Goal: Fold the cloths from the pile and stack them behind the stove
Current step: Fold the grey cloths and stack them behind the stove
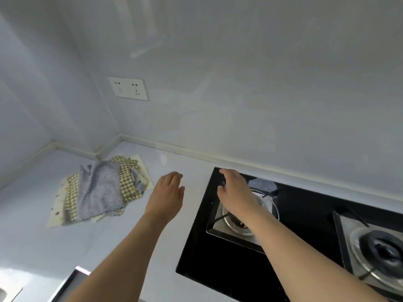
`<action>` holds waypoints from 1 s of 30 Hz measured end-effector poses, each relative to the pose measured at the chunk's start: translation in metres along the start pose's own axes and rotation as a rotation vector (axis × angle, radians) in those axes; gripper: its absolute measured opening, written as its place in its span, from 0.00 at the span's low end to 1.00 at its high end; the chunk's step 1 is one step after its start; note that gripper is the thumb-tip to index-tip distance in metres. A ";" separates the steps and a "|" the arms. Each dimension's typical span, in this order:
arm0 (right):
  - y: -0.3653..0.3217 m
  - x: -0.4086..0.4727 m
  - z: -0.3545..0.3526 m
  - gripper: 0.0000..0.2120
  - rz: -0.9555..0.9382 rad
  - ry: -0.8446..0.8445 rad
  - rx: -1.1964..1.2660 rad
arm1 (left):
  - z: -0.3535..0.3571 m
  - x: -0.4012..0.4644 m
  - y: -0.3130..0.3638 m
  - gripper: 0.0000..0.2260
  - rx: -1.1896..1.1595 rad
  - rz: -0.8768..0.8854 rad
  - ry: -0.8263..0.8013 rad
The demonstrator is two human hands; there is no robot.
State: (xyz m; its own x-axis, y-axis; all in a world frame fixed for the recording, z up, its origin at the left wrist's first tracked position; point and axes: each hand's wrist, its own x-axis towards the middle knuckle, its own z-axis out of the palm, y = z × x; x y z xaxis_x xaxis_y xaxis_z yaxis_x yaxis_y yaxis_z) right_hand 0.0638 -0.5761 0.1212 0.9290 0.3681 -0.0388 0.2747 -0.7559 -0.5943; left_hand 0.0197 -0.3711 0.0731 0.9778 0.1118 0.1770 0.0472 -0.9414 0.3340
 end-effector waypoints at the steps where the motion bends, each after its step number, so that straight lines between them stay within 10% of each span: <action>1: -0.010 0.009 0.011 0.25 -0.027 -0.006 -0.010 | -0.005 -0.005 -0.013 0.18 0.006 -0.008 0.011; 12: -0.170 0.067 0.176 0.21 -0.165 -0.178 -0.055 | -0.068 -0.054 -0.264 0.16 0.049 -0.257 -0.107; 21: -0.215 0.113 0.313 0.21 -0.291 -0.303 -0.152 | -0.025 -0.052 -0.379 0.09 -0.055 -0.014 -0.232; 30: -0.154 0.148 0.399 0.23 -0.520 -0.023 -0.041 | 0.031 -0.049 -0.421 0.11 0.046 0.287 0.108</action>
State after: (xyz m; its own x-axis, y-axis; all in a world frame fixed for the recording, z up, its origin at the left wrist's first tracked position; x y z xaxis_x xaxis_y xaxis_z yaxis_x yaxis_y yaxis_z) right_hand 0.0603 -0.1894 -0.1140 0.6613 0.7123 0.2352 0.7086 -0.4903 -0.5074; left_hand -0.0417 0.0100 -0.1044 0.9252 -0.1299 0.3565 -0.2163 -0.9525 0.2144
